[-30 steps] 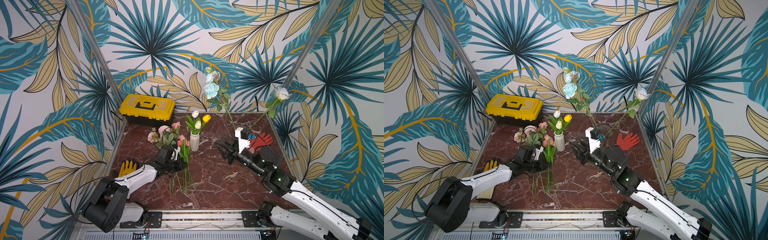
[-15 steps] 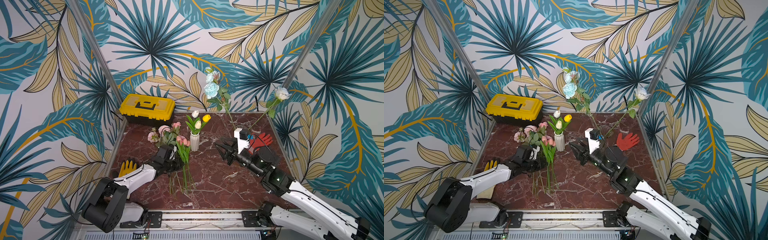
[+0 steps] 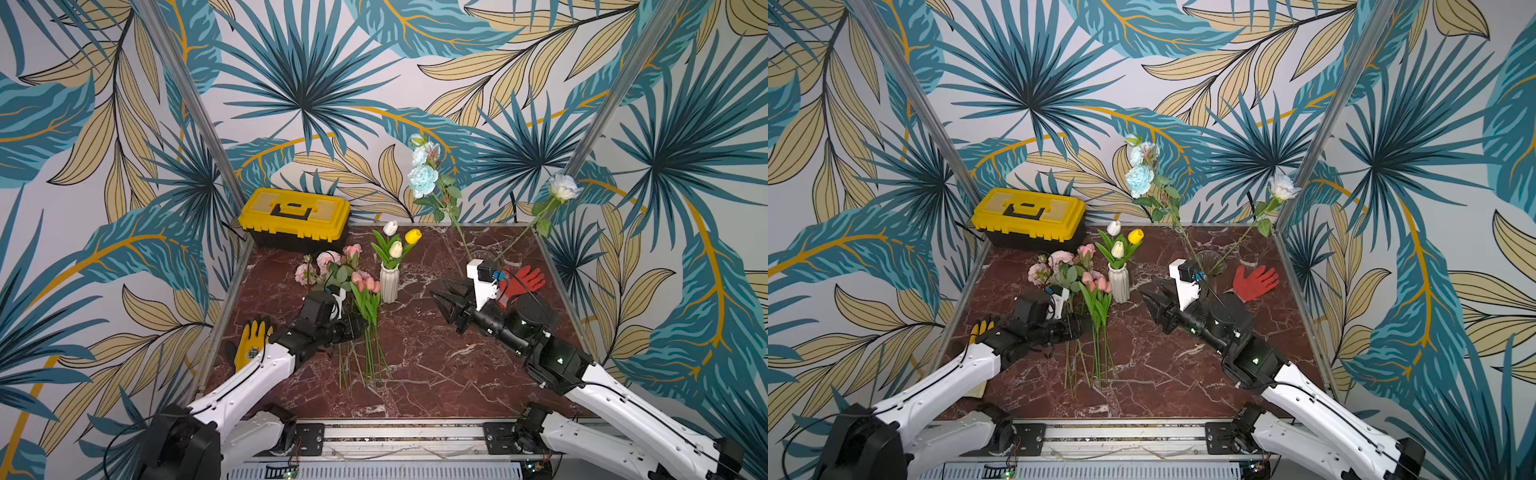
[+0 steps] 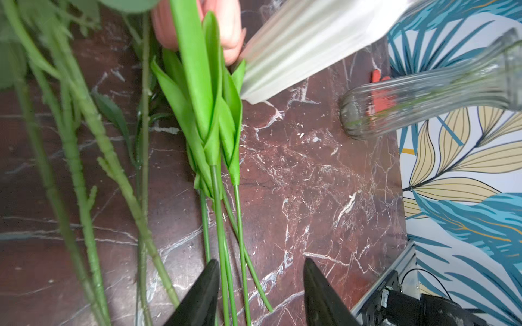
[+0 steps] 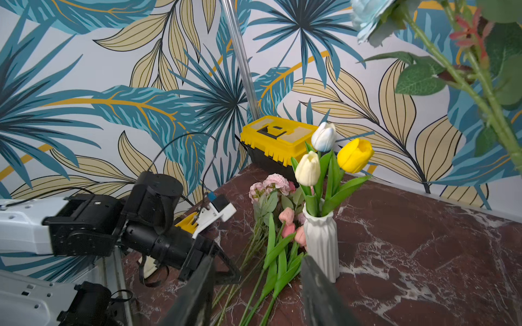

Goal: Pick out pink flowers from the vase
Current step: Place the flower at the center of the board, then reset both arms

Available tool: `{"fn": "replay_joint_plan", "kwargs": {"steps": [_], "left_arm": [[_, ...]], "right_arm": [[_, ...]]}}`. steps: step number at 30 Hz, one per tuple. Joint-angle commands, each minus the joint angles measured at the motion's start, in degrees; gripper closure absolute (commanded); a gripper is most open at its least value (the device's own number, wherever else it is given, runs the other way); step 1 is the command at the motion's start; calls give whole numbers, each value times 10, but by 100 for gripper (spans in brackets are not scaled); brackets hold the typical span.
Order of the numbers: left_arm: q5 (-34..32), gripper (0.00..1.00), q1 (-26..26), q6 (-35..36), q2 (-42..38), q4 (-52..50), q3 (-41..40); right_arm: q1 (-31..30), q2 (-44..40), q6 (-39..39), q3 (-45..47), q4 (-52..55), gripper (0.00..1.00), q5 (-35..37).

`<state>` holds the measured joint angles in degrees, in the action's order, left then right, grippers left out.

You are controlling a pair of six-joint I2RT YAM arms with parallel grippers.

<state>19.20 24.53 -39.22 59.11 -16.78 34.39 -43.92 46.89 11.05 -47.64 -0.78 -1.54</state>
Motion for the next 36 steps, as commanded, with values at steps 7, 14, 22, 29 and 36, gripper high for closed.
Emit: {"fn": "replay_joint_plan", "kwargs": {"steps": [7,14,22,29,36], "left_arm": [[-61,1,4,105,-146,-122,92],[-272,0,4,171,-171,-144,97],[-333,1,2,464,-171,188,-71],[-338,0,-95,439,-62,349,-143],[-345,1,-187,400,89,442,-138]], "right_arm": [[-2,-72,-59,-37,174,1,5],[-2,-123,-78,-64,317,1,220],[-1,-226,-218,122,176,1,448],[105,-122,-255,301,-153,1,467],[242,118,-181,322,-332,0,367]]}}
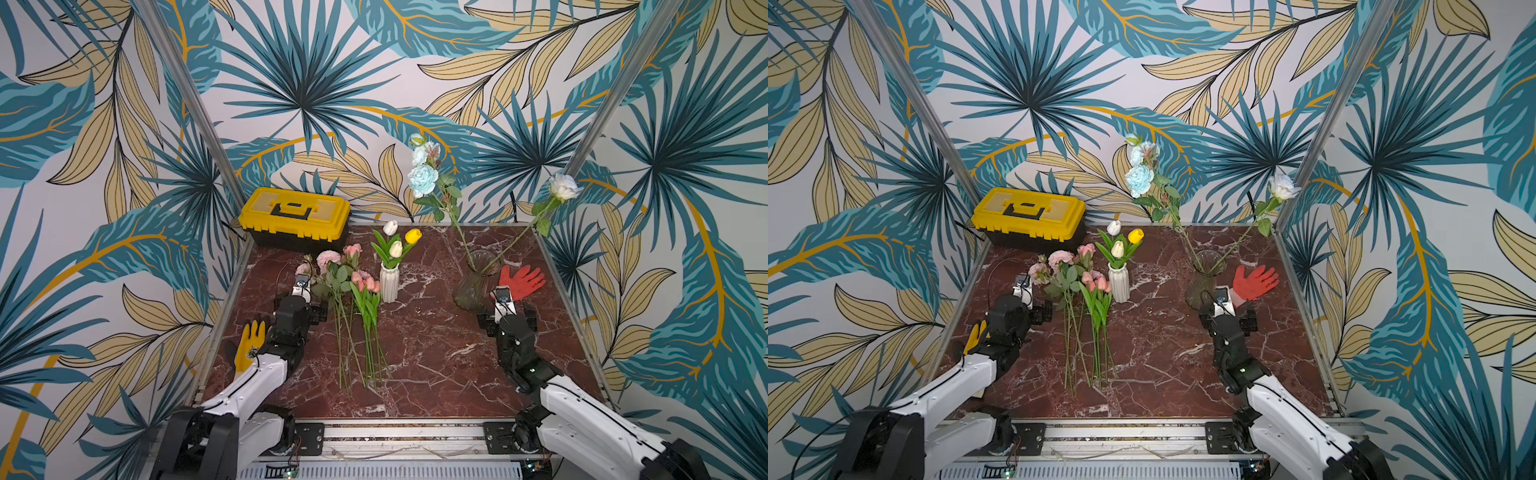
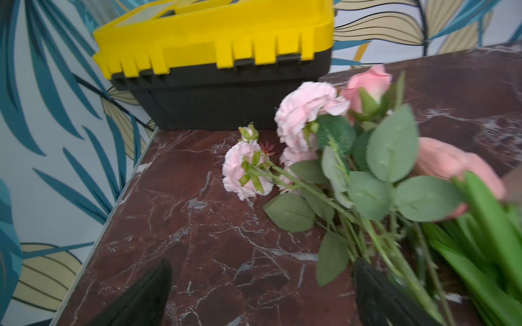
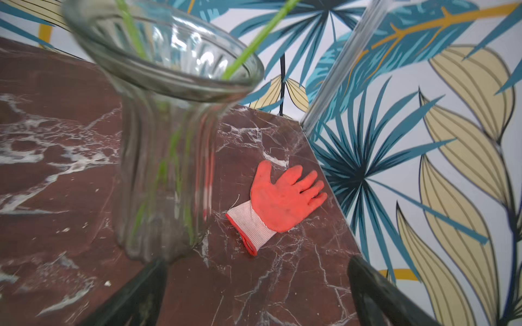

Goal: Pick out pink flowers from the vase
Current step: Reset both arms

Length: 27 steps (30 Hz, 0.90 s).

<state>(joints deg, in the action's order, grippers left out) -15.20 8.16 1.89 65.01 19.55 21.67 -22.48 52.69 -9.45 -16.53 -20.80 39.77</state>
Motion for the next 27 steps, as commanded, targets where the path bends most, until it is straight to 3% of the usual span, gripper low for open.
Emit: {"fn": "replay_joint_plan", "kwargs": {"steps": [1,3,5,9,13,16,18,20,25,27], "left_arm": [[23,1,-29,2,48,112,-11],[50,1,-44,9,83,138,4],[72,0,-56,23,113,154,20],[61,1,-77,-18,136,139,46],[99,0,-88,-28,137,152,43],[115,1,-92,-34,167,293,-22],[161,1,-93,-20,202,354,-40],[215,0,-94,3,210,364,-37],[200,1,-94,-4,218,346,-19],[197,0,-94,-4,220,339,-15]], "right_arm": [[40,97,13,13,-162,1,-57],[65,153,5,31,-259,0,-62],[106,180,15,36,-311,1,-131],[185,190,49,-17,-218,0,-244],[228,214,66,-64,-149,0,-347],[236,219,91,-70,-146,1,-355],[238,222,90,-73,-143,0,-362],[244,232,96,-54,-196,1,-387],[247,325,78,32,-448,1,-426],[247,325,68,19,-430,1,-453]]}}
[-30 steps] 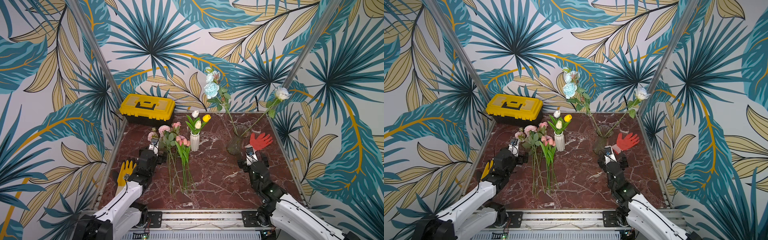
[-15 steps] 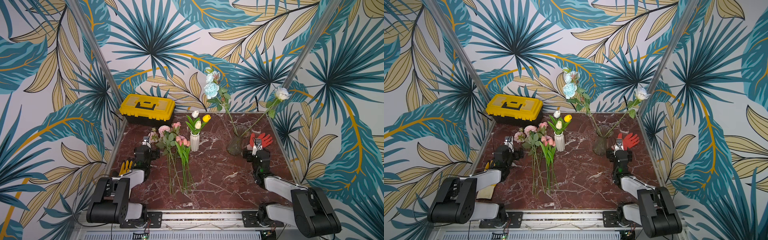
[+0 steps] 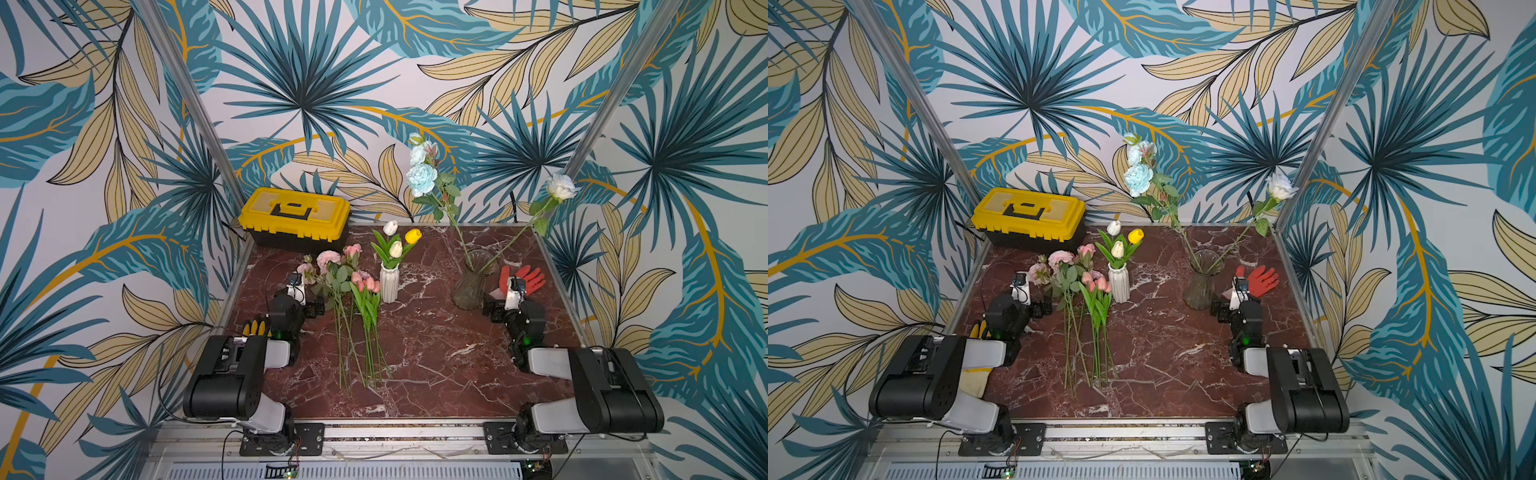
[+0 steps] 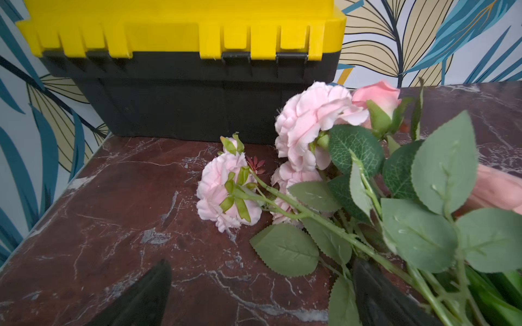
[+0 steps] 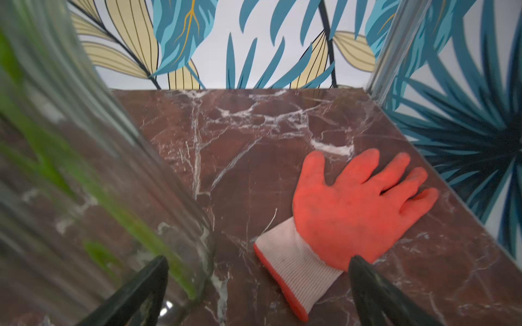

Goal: Pick out pink flowers from the vase
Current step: Reset both arms

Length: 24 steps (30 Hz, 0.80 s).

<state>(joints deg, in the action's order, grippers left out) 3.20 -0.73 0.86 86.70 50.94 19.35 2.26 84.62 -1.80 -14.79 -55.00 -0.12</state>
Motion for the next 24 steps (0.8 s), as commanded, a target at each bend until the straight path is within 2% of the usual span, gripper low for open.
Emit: {"fn": "replay_joint_plan", "kwargs": {"steps": [1,3,6,13,17,20,24], "left_arm": [[14,1,-5,7,4,25,10],[14,1,-5,7,9,24,14],[13,1,-5,6,10,23,16],[13,0,-4,5,11,23,16],[2,1,-6,0,9,12,21],[-25,0,-6,-11,7,-14,33],[-35,1,-10,-21,6,-32,40]], "right_arm": [[0,-10,-16,-15,-38,1,-71],[0,-26,-13,-31,29,0,-73],[0,-2,-17,-31,-10,1,-67],[1,-2,8,-79,84,0,-28],[2,-4,10,-77,83,1,-25],[2,-1,31,-88,101,0,29],[2,-2,30,-88,100,1,29]]}}
